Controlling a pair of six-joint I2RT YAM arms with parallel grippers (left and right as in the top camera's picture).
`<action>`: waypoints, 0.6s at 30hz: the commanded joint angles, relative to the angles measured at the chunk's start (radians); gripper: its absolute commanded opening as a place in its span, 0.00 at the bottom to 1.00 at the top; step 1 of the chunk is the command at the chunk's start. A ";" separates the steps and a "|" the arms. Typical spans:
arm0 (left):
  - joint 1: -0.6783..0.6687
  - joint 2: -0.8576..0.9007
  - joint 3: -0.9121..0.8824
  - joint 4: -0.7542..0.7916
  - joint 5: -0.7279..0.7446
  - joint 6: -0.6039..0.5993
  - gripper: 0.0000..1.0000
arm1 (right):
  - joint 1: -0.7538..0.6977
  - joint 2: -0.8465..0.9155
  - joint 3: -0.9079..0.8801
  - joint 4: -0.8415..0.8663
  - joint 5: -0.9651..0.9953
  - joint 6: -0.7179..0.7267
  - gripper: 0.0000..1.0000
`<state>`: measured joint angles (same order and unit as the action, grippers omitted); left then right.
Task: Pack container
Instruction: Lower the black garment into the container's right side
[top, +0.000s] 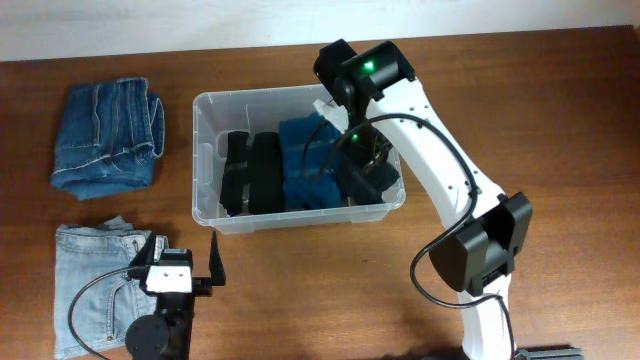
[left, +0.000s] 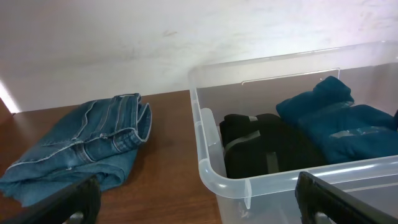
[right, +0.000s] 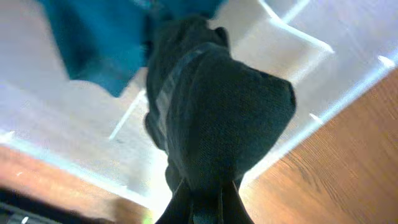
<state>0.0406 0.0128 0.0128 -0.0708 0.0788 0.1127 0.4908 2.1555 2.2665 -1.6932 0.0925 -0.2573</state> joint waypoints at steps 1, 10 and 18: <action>0.002 -0.006 -0.004 -0.002 0.011 0.009 0.99 | 0.001 -0.011 0.027 -0.005 -0.082 -0.120 0.04; 0.002 -0.006 -0.004 -0.002 0.011 0.009 0.99 | 0.000 -0.007 0.027 0.051 -0.014 -0.202 0.05; 0.002 -0.006 -0.004 -0.002 0.011 0.009 1.00 | 0.000 -0.006 0.027 0.119 0.081 -0.167 0.39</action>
<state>0.0406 0.0128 0.0132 -0.0708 0.0788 0.1127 0.4908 2.1555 2.2688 -1.5810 0.1276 -0.4316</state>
